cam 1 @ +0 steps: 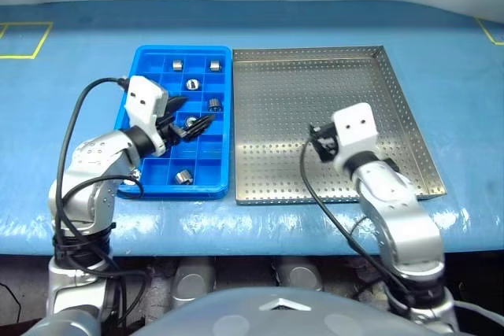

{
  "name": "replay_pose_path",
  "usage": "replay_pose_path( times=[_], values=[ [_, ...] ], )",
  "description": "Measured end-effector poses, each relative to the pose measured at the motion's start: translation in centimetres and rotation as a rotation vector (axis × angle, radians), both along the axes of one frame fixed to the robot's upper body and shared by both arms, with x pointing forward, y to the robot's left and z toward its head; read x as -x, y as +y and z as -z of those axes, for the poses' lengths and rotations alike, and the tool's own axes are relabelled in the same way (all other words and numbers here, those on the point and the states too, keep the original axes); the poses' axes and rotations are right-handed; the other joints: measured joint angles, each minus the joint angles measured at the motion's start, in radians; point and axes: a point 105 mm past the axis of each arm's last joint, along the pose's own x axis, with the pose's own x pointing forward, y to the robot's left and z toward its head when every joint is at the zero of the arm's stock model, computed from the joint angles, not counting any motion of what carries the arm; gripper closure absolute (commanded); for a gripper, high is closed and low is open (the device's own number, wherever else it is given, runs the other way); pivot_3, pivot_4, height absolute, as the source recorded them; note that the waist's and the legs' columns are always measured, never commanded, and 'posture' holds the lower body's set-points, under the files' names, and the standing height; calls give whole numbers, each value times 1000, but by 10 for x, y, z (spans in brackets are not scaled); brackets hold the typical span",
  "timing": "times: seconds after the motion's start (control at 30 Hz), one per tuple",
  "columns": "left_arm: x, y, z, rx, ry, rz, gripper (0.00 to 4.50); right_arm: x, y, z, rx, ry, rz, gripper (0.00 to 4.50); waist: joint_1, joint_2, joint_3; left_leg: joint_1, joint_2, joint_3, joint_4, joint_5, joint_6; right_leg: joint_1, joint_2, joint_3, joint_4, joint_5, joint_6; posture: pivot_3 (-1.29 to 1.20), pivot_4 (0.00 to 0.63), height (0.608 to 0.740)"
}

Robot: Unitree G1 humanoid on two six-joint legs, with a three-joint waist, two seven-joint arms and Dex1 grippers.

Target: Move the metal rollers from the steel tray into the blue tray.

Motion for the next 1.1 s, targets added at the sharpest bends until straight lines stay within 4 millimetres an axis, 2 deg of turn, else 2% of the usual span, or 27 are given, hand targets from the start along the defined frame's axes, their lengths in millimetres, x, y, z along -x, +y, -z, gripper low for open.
replay_pose_path(
  times=[0.1, 0.17, 0.27, 0.43, 0.63, 0.8, 0.9, 1.0, 1.1],
  values=[
    [7, -29, 8, 7, 17, 109, 455, 10, -16, -1, -2, 21, 73, 849, -31, 1, 0, 2, 2, 1, 0, 0, 0, 0, 2, 2, 2, -2, 3, -232, 150, 740],
    [10, -39, 12, 10, 35, 149, 455, 16, -25, 2, -13, 42, 118, 849, -53, 1, 0, 3, 2, 1, 1, 0, 0, 1, 3, 3, 3, -3, 4, -245, 150, 740],
    [5, -41, 14, 10, 38, 153, 455, 20, -31, 8, -63, 65, 166, 849, -81, 1, 0, 4, 3, 2, 2, 0, 0, 1, 4, 3, 6, -3, 4, -257, 150, 740],
    [3, -45, 13, 9, 24, 168, 455, 18, -21, 23, -180, 110, 166, 849, -113, 1, 0, 4, 2, 3, 4, 0, 1, 1, 4, 6, 5, -2, 5, -259, 150, 740],
    [4, -48, 16, 3, 33, 178, 455, 12, -13, 28, -246, 116, 143, 849, -125, 1, 0, 3, 2, 3, 3, 0, 1, 0, 4, 6, 5, -2, 5, -248, 150, 740],
    [4, -48, 16, 1, 32, 179, 455, 4, -21, 46, -264, 163, 172, 849, -123, 1, 0, 3, 2, 3, 3, 0, 1, 0, 4, 6, 4, -2, 5, -239, 150, 740],
    [3, -48, 16, 0, 28, 171, 455, 1, -23, 49, -280, 170, 178, 849, -126, 1, 0, 4, 2, 4, 3, 0, 1, 1, 4, 6, 4, -2, 6, -217, 150, 740],
    [3, -46, 18, -3, 32, 157, 421, -3, -26, 52, -295, 168, 188, 1460, -126, 1, 0, 5, 3, 5, 4, 0, 1, 2, 4, 8, 4, -1, 7, -208, 150, 740],
    [3, -44, 21, -8, 41, 145, 421, -3, -28, 57, -311, 186, 190, 2440, -125, 1, 0, 7, 2, 7, 4, 0, 1, 2, 4, 10, 4, -1, 7, -205, 150, 740]
  ],
)
